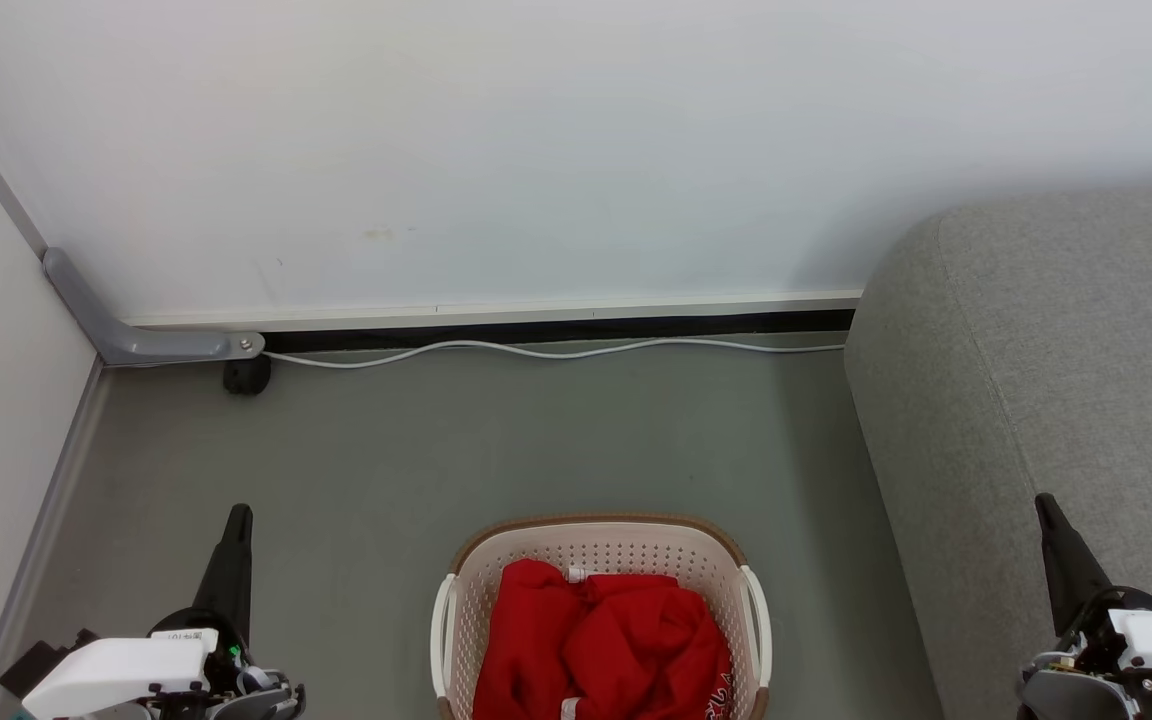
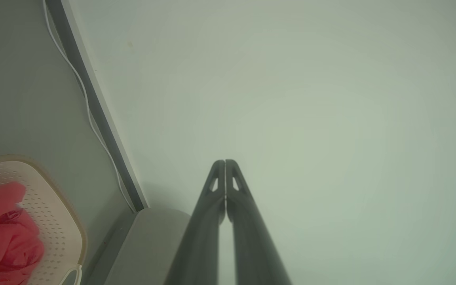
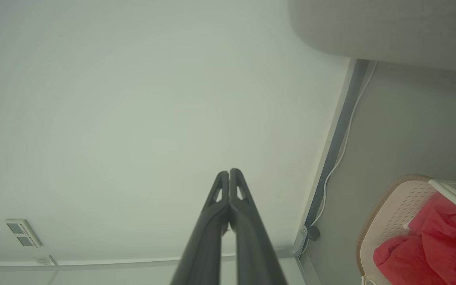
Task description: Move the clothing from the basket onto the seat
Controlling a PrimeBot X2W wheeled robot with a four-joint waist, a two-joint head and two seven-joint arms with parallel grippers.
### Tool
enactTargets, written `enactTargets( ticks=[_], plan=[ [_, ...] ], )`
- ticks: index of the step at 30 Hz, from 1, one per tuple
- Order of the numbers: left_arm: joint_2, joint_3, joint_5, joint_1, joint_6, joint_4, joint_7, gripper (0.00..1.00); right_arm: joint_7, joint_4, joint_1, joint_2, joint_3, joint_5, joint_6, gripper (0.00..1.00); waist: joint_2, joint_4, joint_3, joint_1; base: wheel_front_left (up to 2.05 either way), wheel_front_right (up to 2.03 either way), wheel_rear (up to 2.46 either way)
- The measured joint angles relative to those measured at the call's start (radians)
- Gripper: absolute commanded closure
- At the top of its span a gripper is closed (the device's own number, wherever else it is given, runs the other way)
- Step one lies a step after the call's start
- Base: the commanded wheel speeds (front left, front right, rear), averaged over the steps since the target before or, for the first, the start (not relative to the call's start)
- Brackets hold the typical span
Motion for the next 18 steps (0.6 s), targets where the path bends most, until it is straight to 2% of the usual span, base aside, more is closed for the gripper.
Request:
enactTargets(
  ticks=[18],
  plan=[
    [0.000,0.000,0.000,0.000,0.000,0.000,0.000,1.00,0.000,0.000,0.000,0.000,0.000,0.000,0.000,1.00,0.0000,0.000,0.000,0.0000,0.00,0.00,0.00]
  ],
)
